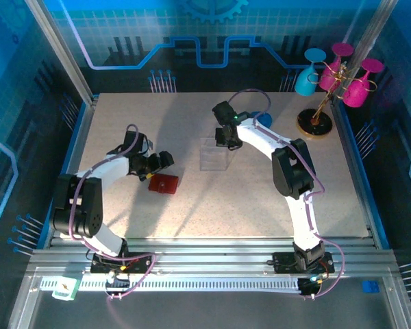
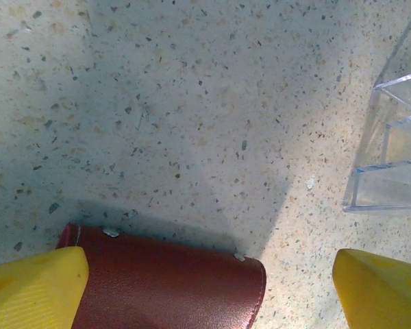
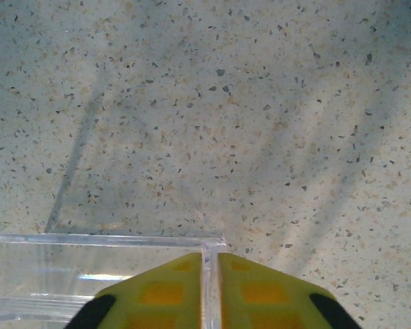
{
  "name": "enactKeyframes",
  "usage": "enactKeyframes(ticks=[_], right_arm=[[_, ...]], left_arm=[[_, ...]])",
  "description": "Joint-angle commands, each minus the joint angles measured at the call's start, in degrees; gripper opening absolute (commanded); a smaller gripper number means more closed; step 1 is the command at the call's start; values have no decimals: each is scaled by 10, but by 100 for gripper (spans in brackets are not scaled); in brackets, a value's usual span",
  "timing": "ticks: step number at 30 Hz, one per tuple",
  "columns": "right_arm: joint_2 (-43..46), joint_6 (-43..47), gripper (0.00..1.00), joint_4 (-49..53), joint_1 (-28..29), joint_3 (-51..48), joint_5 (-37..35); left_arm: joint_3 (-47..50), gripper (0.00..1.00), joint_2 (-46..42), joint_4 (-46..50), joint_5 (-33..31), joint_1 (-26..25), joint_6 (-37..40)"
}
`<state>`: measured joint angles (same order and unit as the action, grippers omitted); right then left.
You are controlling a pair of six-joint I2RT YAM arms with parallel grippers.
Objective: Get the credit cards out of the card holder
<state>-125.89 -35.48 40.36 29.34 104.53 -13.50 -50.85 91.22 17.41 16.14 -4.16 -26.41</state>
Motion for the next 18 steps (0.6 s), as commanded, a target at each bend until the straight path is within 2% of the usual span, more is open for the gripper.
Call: enactKeyframes(ticks=[1, 8, 18], right_arm=[[13, -8, 18, 17, 5, 16, -8], [44, -6, 24, 18, 5, 11, 3], [119, 0, 27, 5, 22, -43, 42]], left_arm=[[-26, 93, 16, 38, 9, 6, 24], [-41, 92, 42, 59, 33, 5, 26], [-14, 92, 17, 84, 50, -8, 11]])
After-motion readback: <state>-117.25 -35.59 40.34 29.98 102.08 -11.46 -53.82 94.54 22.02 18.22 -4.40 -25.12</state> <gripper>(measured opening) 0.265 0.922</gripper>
